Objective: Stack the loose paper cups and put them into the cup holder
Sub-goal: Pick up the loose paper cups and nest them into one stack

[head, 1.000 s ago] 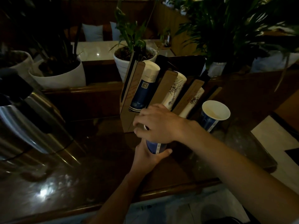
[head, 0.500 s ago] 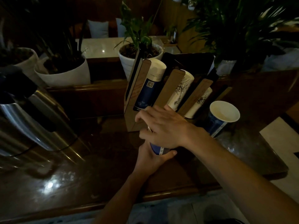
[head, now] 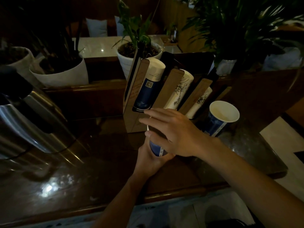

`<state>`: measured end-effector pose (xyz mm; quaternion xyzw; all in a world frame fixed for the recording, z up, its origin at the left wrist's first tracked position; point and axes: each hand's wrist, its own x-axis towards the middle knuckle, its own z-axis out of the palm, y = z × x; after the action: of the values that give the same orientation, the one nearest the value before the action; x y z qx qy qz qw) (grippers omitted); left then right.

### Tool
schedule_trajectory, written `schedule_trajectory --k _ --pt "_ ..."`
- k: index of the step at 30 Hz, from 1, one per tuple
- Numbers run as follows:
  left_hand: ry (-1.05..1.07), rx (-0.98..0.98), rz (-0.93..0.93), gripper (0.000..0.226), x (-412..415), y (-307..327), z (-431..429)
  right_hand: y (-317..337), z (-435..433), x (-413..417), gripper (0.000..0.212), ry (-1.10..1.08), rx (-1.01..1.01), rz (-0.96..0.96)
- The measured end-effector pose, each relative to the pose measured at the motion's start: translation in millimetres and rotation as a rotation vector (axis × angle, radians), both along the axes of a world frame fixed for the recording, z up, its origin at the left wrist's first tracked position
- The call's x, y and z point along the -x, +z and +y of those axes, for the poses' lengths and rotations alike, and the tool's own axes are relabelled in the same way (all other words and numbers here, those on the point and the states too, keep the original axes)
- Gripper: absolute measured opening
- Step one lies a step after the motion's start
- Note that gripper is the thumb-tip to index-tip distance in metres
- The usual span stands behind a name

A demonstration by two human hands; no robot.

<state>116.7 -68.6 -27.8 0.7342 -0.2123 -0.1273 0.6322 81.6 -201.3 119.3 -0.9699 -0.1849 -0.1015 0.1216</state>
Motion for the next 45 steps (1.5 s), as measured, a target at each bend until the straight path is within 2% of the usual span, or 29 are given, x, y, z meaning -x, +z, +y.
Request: schedule_trajectory --k 2,10,16,21,27,33,42,45 --pt "0.005 0.000 -0.027 0.081 0.0 0.0 -0.4 -1.7 -0.2 0.3 0.053 0.006 0.033 -0.006" --pt "-0.008 0.021 -0.052 0.084 -3.3 2.6 -1.3 -2.9 1.5 -3.2 0.051 -0.016 0.068 -0.016" --pt "-0.010 0.027 -0.023 0.080 -1.1 1.5 0.5 -4.8 2.7 -3.7 0.049 -0.012 -0.051 -0.075" --pt "0.031 0.000 0.029 0.092 -2.6 -3.2 -0.1 11.0 -6.2 -17.1 0.038 0.121 -0.123 0.023" --pt "0.022 0.019 -0.032 0.071 -2.1 0.5 -1.0 10.3 3.1 -22.3 0.029 0.149 0.066 0.060" --pt "0.007 0.010 -0.112 0.075 -6.7 -3.7 -1.5 7.5 7.9 -22.8 0.025 0.124 0.167 0.019" --pt "-0.010 -0.002 -0.132 0.083 -8.3 -6.1 -3.2 4.2 9.5 -23.5 0.021 0.099 0.137 -0.029" --pt "-0.016 -0.006 -0.097 0.080 -7.7 -6.2 -3.1 -1.6 8.6 -22.7 0.025 0.072 0.035 -0.083"
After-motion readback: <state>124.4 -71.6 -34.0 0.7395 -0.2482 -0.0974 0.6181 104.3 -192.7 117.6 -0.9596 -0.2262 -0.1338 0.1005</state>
